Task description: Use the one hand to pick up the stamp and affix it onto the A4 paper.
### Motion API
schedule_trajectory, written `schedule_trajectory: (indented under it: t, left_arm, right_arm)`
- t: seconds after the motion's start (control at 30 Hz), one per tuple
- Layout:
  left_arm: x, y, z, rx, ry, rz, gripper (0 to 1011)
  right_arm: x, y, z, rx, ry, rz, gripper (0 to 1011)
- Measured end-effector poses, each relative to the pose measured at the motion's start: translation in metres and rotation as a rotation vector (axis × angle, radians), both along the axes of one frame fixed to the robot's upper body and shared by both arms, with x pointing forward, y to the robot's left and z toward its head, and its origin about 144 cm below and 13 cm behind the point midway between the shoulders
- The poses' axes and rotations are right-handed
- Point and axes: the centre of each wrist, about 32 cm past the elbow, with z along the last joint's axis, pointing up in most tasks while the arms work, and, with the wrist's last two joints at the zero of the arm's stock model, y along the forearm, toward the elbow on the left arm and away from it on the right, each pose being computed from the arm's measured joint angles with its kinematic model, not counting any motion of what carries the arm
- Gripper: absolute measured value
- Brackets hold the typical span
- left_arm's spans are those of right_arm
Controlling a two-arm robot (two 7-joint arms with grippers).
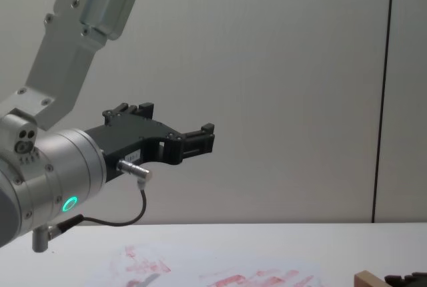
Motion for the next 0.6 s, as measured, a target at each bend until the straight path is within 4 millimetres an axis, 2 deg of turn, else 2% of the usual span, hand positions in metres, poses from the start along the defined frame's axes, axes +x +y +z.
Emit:
schedule_trajectory:
  t: [0.03,0.23,0.37,0.6]
  left_arm:
    - [0.0000,0.0000,0.0000,0.000,0.000,0.000,1001]
    - [0.0000,0.0000,0.0000,0.000,0.000,0.000,1001]
    - [0.0000,0.0000,0.0000,0.000,0.000,0.000,1002]
    - [0.0000,0.0000,0.0000,0.000,0.000,0.000,1001]
  right_arm:
    - [0.0001,0.0001,-0.0003,-0.001,0.001,0.000,518]
    - [0.0004,0.0005,-0.0009,-0.002,0.002,0.001,316]
    - [0.0006,0.0006,-0.0012,-0.002,0.002,0.002,228]
    - [0.0011,0.0013,-0.0002,0.002,-0.013,0.005,216]
